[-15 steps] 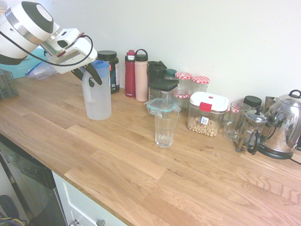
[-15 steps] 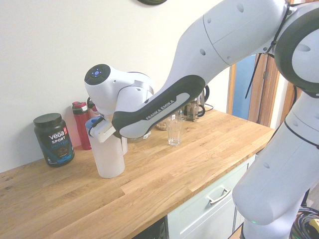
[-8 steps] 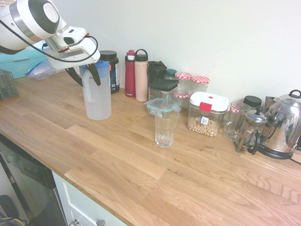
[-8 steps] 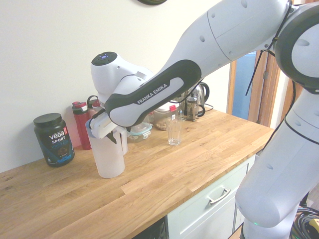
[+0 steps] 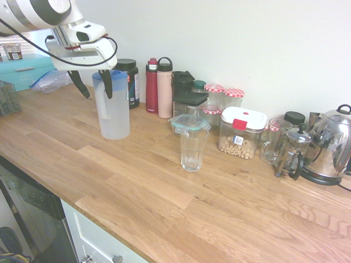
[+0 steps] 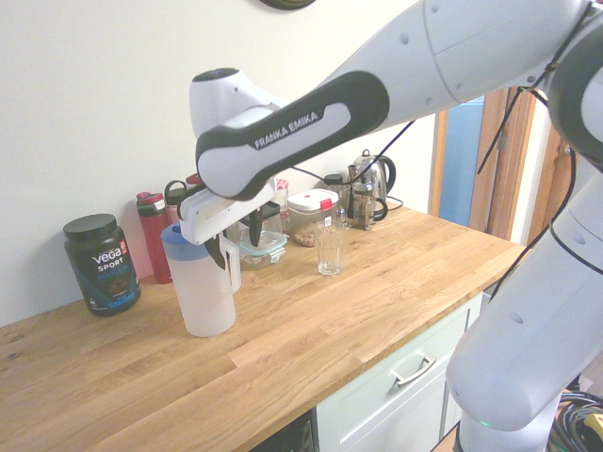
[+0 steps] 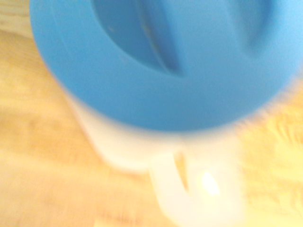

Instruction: Pour me some water

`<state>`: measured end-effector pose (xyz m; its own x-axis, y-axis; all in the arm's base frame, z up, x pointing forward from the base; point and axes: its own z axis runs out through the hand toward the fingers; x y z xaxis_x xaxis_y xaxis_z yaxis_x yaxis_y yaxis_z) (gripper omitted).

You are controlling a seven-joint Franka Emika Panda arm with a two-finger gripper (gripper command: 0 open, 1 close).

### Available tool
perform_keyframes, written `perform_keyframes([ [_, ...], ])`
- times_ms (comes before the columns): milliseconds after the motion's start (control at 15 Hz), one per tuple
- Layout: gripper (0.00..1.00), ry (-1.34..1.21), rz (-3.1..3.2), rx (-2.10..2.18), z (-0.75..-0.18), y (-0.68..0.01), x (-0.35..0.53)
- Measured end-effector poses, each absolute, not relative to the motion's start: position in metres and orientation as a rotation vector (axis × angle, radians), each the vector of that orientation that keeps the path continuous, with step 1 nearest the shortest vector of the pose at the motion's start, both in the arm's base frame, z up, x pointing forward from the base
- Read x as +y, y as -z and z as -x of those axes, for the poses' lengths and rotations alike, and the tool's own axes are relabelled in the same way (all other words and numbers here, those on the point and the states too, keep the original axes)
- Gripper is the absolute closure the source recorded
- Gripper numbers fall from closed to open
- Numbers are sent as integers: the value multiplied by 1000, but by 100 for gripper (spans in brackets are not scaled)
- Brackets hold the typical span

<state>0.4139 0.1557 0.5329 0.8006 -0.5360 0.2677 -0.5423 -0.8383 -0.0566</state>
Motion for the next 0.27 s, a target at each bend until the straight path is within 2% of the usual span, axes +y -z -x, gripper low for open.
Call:
perform_keyframes([
  [267,0,-282,-2968,-962,-376,-572,109],
])
